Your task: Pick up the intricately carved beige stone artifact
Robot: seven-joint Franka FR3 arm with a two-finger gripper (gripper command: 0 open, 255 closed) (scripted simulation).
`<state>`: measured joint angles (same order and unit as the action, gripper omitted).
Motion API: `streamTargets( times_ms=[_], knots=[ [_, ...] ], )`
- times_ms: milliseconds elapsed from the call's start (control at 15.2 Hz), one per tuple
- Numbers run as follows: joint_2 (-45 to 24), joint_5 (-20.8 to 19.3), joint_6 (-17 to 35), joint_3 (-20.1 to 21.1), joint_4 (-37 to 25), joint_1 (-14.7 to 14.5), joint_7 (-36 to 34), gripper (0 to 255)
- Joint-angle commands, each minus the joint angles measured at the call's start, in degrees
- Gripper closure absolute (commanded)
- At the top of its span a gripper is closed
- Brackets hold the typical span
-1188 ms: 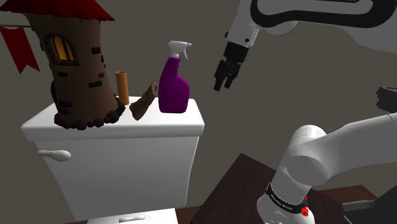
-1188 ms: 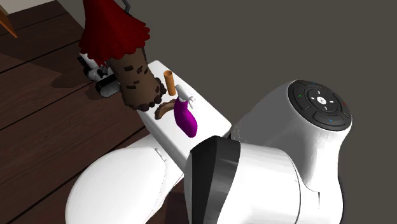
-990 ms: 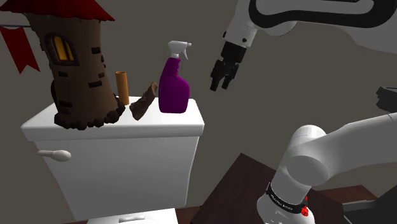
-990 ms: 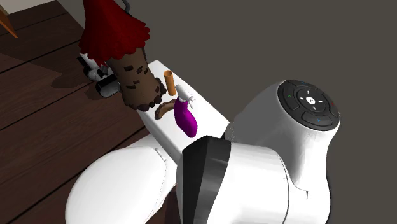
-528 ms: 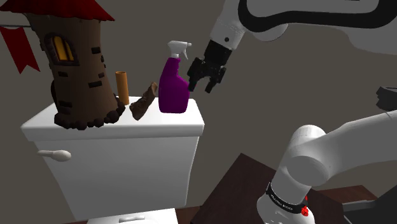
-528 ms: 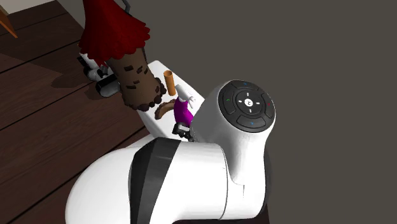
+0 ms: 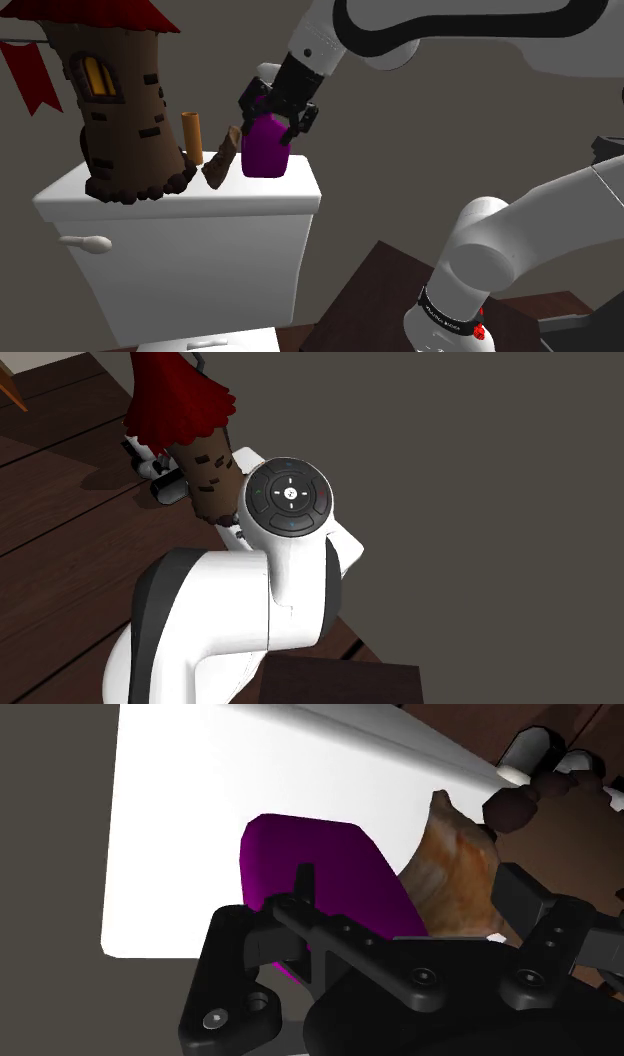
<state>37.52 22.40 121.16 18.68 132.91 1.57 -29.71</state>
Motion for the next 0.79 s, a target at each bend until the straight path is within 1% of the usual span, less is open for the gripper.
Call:
streamTargets(
  times_ms=[0, 198, 726],
  knots=[
    [-2.02, 0.70, 3.29, 2.73, -1.50, 0.88, -4.42, 0],
    [-5.60, 0.52, 7.22, 6.65, -4.77, 2.77, -10.43, 0],
    [-5.77, 1.98, 12.92, 7.57, 0.83, 1.98, -9.28, 0]
  ],
)
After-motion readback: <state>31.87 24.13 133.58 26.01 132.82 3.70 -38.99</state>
